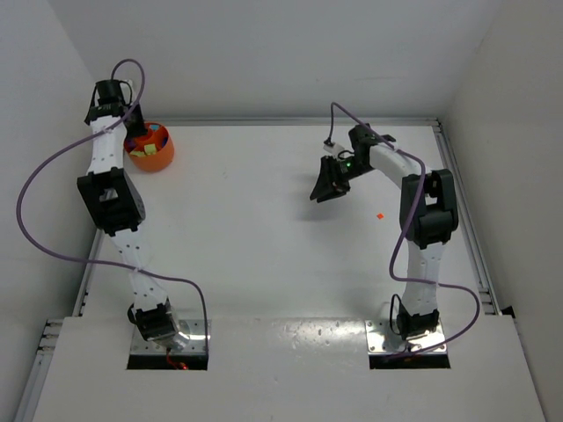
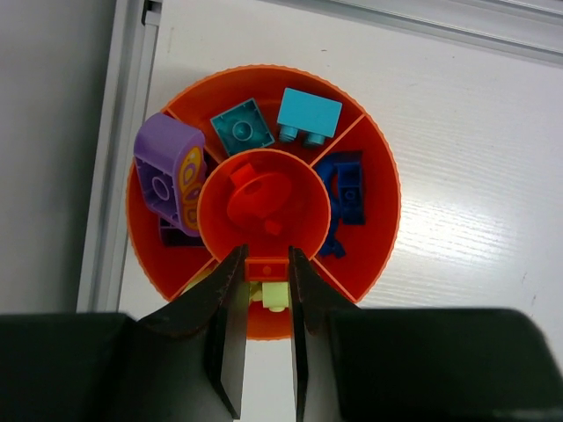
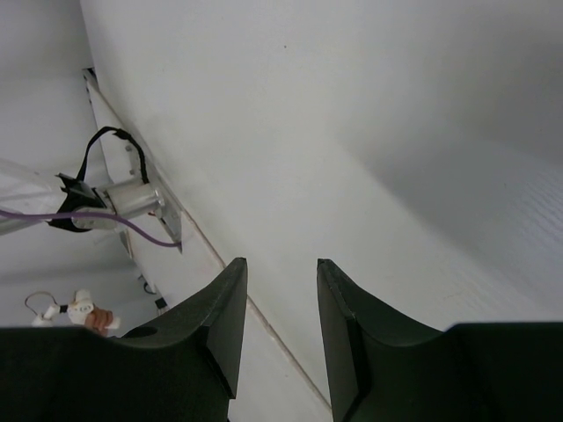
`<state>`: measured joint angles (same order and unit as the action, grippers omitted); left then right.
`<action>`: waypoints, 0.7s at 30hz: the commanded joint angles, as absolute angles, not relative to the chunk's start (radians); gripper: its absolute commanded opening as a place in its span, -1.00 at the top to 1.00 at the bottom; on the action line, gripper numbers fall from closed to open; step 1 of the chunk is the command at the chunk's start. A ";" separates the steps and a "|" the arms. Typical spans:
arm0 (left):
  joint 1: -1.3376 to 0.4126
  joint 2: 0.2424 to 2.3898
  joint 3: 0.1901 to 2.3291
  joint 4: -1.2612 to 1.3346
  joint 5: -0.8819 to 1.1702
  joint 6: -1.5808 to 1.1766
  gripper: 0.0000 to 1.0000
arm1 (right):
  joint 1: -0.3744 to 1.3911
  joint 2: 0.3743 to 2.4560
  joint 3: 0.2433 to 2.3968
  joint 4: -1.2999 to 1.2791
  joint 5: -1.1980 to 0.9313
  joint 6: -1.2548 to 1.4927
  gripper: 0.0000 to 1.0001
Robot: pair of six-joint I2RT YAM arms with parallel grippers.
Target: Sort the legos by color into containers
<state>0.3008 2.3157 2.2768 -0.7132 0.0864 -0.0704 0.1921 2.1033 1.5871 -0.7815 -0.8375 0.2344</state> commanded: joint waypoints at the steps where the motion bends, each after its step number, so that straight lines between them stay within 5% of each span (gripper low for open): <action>1: 0.307 2.313 2.309 -0.667 0.109 -0.089 0.95 | 0.195 2.095 1.582 -0.752 -0.844 0.222 0.24; 18: 0.307 2.382 2.318 -0.649 0.091 -0.089 0.77 | 0.195 2.114 1.582 -0.752 -0.844 0.222 0.24; 21: 0.307 2.382 2.318 -0.649 0.091 -0.089 0.58 | 0.195 2.123 1.582 -0.752 -0.844 0.222 0.24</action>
